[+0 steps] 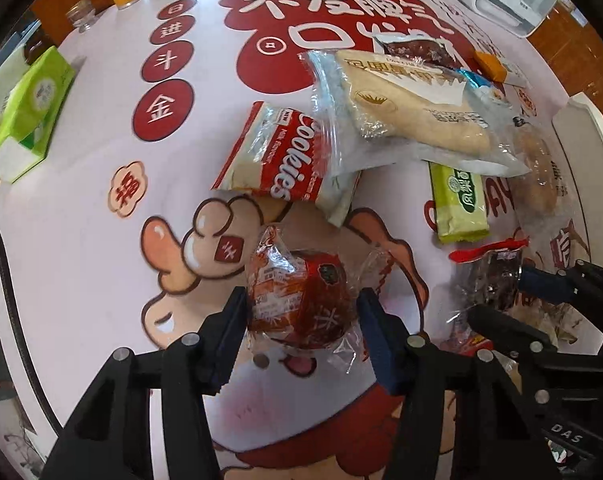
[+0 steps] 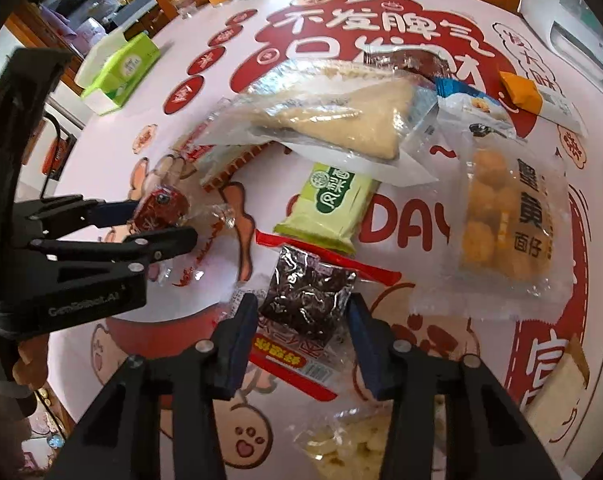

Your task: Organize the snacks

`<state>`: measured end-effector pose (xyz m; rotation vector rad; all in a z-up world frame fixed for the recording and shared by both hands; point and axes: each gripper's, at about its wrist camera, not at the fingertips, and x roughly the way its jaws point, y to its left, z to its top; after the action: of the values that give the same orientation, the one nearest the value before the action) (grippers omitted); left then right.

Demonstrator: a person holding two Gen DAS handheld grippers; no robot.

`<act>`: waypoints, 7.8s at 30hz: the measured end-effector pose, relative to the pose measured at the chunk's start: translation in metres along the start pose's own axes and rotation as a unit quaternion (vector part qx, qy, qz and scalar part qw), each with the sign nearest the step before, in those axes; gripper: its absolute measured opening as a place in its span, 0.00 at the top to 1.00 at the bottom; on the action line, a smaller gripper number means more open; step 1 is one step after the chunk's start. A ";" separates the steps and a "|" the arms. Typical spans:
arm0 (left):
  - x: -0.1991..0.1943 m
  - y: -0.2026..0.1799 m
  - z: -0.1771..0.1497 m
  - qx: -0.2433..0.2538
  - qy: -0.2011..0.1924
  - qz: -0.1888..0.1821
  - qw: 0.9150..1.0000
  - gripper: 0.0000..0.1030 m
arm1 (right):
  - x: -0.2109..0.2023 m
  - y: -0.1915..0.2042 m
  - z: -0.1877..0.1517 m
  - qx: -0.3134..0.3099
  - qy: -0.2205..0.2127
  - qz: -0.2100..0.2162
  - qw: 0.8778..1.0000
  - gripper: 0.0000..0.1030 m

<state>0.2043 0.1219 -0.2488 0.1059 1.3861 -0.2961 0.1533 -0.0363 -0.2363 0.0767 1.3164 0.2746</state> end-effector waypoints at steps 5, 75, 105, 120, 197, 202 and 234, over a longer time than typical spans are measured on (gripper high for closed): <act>-0.039 -0.009 -0.015 0.009 -0.030 -0.007 0.999 0.48 | -0.034 0.009 -0.008 -0.013 -0.031 0.001 0.999 0.56; -0.117 -0.451 0.072 0.137 -0.137 -0.055 0.979 0.05 | -0.244 -0.309 -0.132 0.192 -0.132 -0.120 0.965 0.30; -0.228 -0.142 -0.017 0.007 -0.222 0.079 0.972 0.05 | -0.240 -0.143 -0.063 0.131 -0.190 -0.104 0.967 0.30; -0.178 -0.061 0.040 0.008 -0.201 0.093 0.975 0.05 | -0.162 -0.105 0.028 0.088 -0.124 -0.087 0.985 0.30; -0.195 -0.248 0.012 0.151 -0.249 0.007 0.957 0.81 | -0.190 -0.146 -0.055 0.133 -0.151 -0.041 0.979 0.40; -0.217 -0.294 0.009 0.164 -0.268 -0.052 0.948 0.81 | -0.241 -0.177 -0.078 0.146 -0.188 -0.064 0.969 0.40; -0.115 -0.464 0.074 0.132 -0.213 -0.058 0.966 0.06 | -0.218 -0.385 -0.076 0.179 -0.126 -0.160 0.963 0.19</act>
<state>0.1328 -0.3241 -0.0766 0.1709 0.9228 -0.5684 0.0906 -0.4682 -0.1306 0.1954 1.0917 -0.2440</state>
